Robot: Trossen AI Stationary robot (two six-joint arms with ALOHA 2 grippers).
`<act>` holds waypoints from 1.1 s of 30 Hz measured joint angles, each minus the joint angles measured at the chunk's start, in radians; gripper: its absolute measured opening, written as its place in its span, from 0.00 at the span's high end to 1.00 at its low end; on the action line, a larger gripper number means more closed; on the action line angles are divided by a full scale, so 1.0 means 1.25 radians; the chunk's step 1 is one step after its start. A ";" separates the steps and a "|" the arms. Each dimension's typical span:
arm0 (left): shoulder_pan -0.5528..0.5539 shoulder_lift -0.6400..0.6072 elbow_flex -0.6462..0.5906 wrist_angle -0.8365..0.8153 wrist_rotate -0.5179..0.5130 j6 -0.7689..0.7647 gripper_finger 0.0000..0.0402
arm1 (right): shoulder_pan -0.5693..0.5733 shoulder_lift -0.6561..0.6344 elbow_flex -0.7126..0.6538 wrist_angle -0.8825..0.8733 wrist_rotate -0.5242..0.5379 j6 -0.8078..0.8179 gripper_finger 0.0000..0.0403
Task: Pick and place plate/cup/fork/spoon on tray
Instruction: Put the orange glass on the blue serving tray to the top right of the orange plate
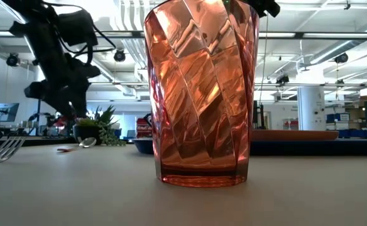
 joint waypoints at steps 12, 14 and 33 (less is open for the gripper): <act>0.095 0.104 0.004 0.038 -0.014 0.164 0.57 | 0.000 0.000 0.000 -0.001 -0.036 0.001 0.67; 0.111 0.114 0.006 0.065 0.007 0.209 0.57 | 0.000 0.000 0.000 -0.001 -0.036 0.002 0.67; 0.181 0.112 0.020 0.228 0.528 0.244 0.57 | 0.000 -0.001 0.000 -0.007 -0.061 0.037 0.67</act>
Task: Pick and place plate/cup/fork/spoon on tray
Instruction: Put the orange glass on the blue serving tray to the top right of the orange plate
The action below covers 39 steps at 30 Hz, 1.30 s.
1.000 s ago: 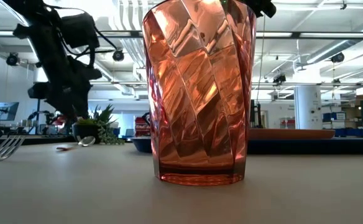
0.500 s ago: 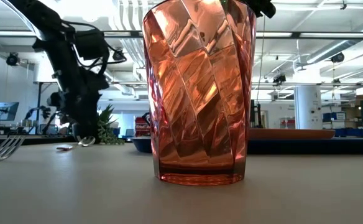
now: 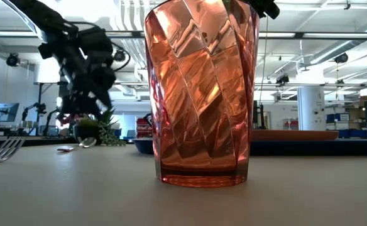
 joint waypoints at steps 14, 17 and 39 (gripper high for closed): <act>-0.055 -0.094 0.015 0.219 0.048 -0.044 0.57 | 0.036 0.005 -0.039 -0.031 -0.462 0.173 0.67; -0.054 -0.129 0.032 0.219 0.044 -0.042 0.57 | 0.063 0.026 -0.055 -0.028 -0.504 0.215 0.67; -0.052 -0.322 0.043 0.219 -0.021 0.046 0.57 | 0.203 0.384 0.014 0.110 -0.743 0.356 0.67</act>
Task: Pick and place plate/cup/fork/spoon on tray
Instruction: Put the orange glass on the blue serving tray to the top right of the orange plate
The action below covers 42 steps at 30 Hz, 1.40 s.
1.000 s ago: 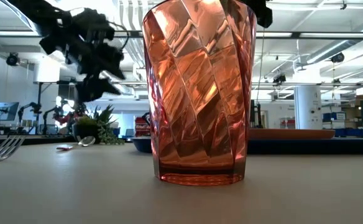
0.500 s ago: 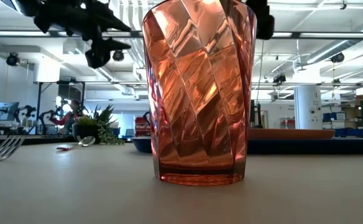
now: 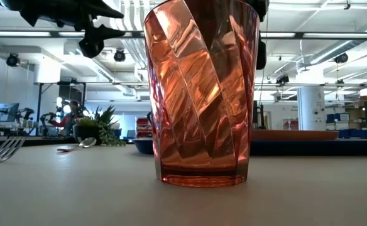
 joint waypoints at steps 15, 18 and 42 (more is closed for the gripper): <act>0.000 0.022 -0.010 -0.004 0.001 0.003 0.57 | 0.035 0.044 0.059 -0.010 -0.009 0.065 0.67; 0.000 0.018 -0.010 -0.004 0.002 0.005 0.57 | 0.037 0.046 0.056 -0.011 0.005 0.063 0.67; 0.000 0.005 -0.010 -0.004 0.004 0.023 0.57 | 0.061 0.142 0.051 0.005 0.023 0.041 0.67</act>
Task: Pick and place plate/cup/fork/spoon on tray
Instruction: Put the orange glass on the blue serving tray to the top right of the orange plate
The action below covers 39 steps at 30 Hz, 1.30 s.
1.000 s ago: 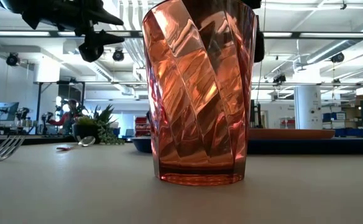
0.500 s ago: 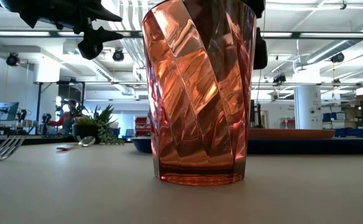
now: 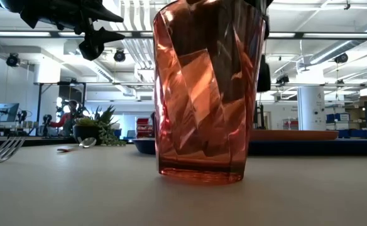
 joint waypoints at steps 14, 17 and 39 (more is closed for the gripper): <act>0.000 0.000 -0.001 0.001 -0.002 0.000 0.57 | -0.006 -0.013 0.049 -0.025 0.126 -0.104 0.98; 0.000 0.000 -0.001 0.001 -0.002 0.000 0.57 | -0.016 -0.045 0.114 -0.140 0.253 -0.130 0.98; 0.000 0.000 -0.001 0.000 -0.002 0.000 0.57 | -0.361 -0.370 0.224 -0.721 0.726 -0.186 0.98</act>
